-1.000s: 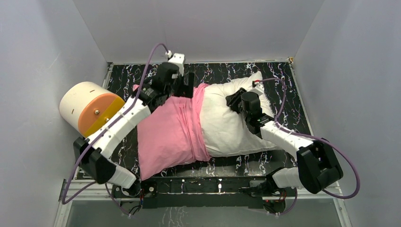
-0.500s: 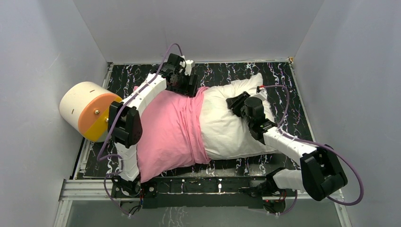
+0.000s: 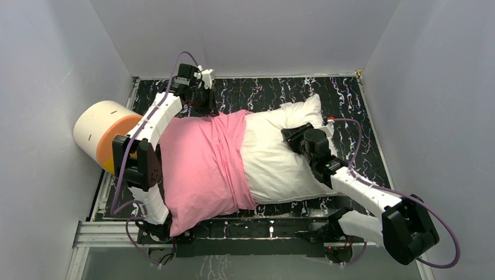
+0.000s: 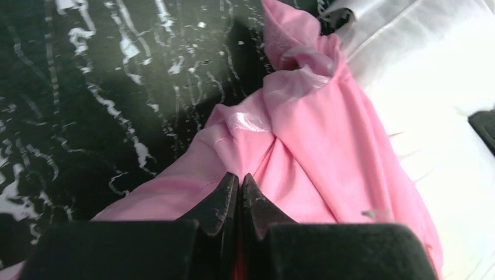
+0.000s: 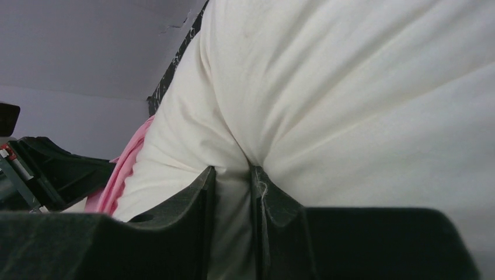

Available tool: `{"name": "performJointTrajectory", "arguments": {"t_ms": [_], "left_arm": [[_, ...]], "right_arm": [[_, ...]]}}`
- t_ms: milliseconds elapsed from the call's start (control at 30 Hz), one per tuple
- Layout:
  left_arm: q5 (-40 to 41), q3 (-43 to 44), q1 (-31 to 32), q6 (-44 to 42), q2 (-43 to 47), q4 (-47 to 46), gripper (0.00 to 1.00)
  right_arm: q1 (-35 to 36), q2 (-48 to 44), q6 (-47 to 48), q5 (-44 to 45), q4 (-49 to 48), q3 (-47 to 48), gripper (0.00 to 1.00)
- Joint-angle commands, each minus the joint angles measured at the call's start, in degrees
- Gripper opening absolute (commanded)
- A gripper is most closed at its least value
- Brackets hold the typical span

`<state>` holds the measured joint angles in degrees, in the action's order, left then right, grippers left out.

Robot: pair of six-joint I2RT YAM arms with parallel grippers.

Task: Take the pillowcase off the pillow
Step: Remove the pillow from the pillowcase.

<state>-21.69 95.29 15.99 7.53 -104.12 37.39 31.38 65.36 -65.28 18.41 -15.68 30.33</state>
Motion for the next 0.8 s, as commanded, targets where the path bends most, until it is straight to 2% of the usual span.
{"name": "performJointTrajectory", "arguments": {"t_ms": [0, 200, 333, 367, 400, 433, 467, 533, 633, 767], "left_arm": [[11.88, -0.41, -8.19, -1.70, 5.47, 0.85, 0.00], [11.66, 0.15, -9.22, -0.83, 5.30, 1.07, 0.00], [-0.92, -0.44, -9.01, -0.74, 5.46, -0.71, 0.00], [-3.87, -0.18, -8.90, -0.83, 5.31, -0.77, 0.08], [-6.08, 0.26, -8.76, -0.47, 5.18, -0.74, 0.32], [-8.00, 0.87, -8.59, -0.15, 5.15, -0.74, 0.48], [-9.66, 1.58, -8.15, 0.18, 5.27, -0.80, 0.61], [-11.23, 2.79, -6.51, 1.43, 5.77, -1.82, 0.79], [-10.39, 4.04, -1.12, 3.26, 5.97, -4.63, 0.92], [-8.90, 6.25, 5.84, 1.77, 2.31, -3.53, 0.96]], "right_arm": [[-0.28, -0.10, -0.36, 5.57, 27.40, -6.28, 0.30], [-0.27, -0.77, 0.06, 5.45, 28.02, -6.02, 0.28], [-0.32, -1.19, 3.30, 3.71, 28.62, -2.87, 0.29], [-0.34, -1.25, 4.05, 3.23, 28.96, -1.83, 0.30], [-0.29, -1.30, 4.58, 2.80, 29.55, -0.90, 0.31], [-0.28, -1.31, 4.88, 2.40, 29.93, -0.13, 0.31], [-0.26, -1.34, 5.16, 1.95, 30.08, 0.39, 0.31], [-0.28, -1.38, 5.45, 1.07, 29.56, 0.56, 0.32], [-0.22, -0.60, 5.66, -0.53, 27.28, -0.12, 0.33], [-0.33, 1.70, 5.50, -2.41, 27.52, 0.31, 0.35]]}}
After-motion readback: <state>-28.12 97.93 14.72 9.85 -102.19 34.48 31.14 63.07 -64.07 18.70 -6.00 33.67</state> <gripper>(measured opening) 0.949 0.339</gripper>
